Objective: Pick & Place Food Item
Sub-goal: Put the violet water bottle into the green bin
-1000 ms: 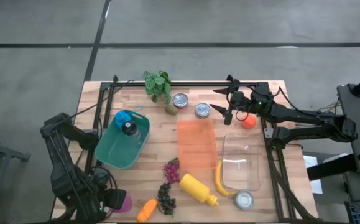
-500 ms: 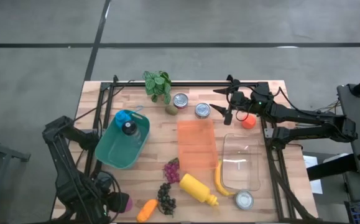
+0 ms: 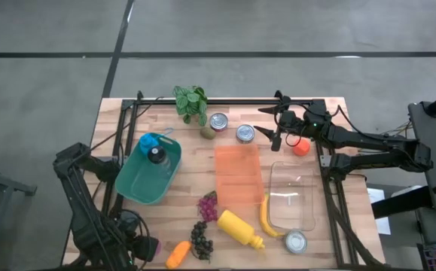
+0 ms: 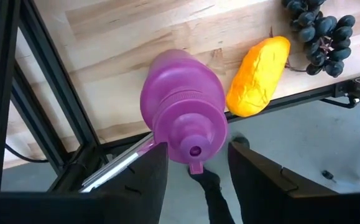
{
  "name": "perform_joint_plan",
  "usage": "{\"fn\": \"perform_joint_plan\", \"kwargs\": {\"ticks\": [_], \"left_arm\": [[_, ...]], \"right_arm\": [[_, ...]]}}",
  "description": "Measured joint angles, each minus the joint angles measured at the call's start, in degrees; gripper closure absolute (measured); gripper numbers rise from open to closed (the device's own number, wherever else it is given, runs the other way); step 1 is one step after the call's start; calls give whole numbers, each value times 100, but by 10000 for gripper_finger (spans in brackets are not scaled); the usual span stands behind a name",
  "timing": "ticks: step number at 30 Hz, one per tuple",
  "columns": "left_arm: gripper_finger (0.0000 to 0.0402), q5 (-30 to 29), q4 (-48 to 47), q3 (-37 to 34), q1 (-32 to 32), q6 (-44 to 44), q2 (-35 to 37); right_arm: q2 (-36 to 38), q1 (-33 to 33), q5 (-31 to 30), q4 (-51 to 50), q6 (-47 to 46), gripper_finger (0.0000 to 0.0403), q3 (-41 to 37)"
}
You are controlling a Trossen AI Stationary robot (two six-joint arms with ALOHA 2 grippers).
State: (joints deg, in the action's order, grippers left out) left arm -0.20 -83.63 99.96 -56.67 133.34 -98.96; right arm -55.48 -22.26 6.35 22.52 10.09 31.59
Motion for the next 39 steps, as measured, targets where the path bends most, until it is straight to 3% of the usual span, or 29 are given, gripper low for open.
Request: {"fn": "perform_joint_plan", "kwargs": {"ticks": [32,39], "left_arm": [[230,36,155,-265,2,-262,-85],[250,16,158,-229,6,-286,-63]], "right_arm": [[-1,-1,0,0,0,97,-2],[-1,-1,-1,0,0,97,0]]}}
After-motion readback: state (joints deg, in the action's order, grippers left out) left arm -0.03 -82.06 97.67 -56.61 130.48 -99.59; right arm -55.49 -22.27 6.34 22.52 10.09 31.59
